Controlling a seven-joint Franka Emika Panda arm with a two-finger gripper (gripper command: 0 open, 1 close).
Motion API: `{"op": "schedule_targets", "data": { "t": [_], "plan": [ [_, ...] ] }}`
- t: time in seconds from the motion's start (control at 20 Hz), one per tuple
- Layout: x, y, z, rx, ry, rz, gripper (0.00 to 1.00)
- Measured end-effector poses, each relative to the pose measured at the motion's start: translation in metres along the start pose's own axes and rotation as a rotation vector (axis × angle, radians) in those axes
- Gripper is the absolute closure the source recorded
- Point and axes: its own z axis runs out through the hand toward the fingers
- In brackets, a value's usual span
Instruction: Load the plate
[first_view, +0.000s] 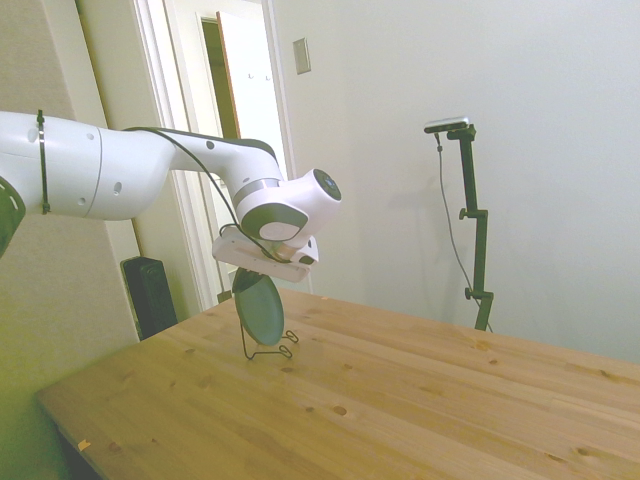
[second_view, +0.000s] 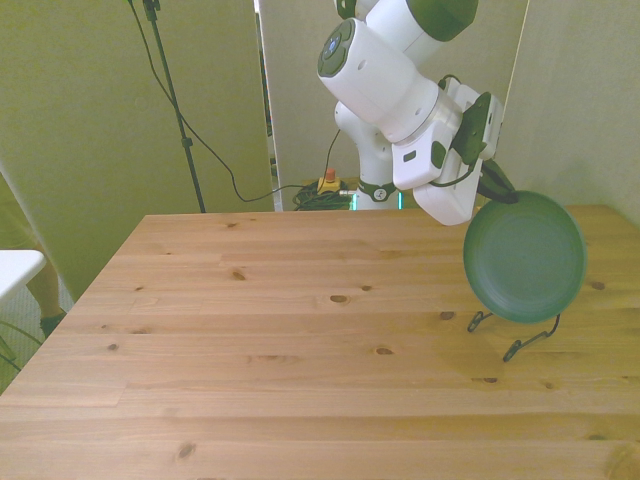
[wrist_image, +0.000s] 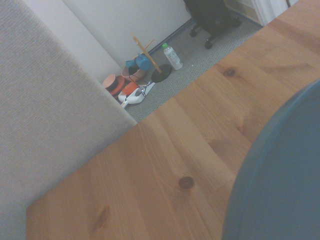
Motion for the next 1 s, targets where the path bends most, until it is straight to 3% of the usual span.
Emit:
{"op": "schedule_targets", "data": {
  "t": [0.65,0.7,1.0],
  "plan": [
    [0.008,0.015,0.010,0.018,-0.025,0.014,1.00],
    [0.008,0.015,0.010,0.019,-0.026,0.015,0.00],
    [0.010,0.019,0.013,0.020,-0.030,0.021,0.00]
  ]
}}
